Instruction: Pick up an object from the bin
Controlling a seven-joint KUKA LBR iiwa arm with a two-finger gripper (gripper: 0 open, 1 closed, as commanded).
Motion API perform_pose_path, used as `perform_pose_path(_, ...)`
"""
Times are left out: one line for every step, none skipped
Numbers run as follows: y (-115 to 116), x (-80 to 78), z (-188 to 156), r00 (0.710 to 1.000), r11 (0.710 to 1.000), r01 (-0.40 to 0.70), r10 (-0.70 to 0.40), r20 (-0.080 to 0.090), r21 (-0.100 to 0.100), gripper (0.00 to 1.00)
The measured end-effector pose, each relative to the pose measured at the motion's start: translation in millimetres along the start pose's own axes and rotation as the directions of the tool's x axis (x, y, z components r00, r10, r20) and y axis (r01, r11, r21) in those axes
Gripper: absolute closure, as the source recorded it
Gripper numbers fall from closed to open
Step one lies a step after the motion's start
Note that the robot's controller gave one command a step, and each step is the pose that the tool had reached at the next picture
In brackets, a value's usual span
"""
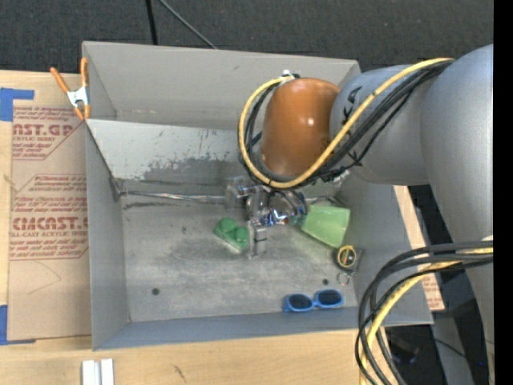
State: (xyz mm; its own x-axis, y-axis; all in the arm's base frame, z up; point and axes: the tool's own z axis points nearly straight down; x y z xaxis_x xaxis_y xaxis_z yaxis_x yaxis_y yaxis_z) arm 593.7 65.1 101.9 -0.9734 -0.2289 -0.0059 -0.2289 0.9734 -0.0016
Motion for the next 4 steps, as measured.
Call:
perform_pose_path(4,0.7,34,0.999,0.999,-0.051,0.051,-0.007,-0.003,0.00)
perform_pose_path(5,0.5,34,0.999,0.999,-0.052,0.052,-0.006,-0.005,0.00)
perform_pose_path(5,-0.1,33,0.999,0.999,-0.052,0.052,-0.005,-0.005,1.00)
perform_pose_path(5,-2.7,-40,0.999,0.999,-0.052,0.052,0.003,-0.001,1.00)
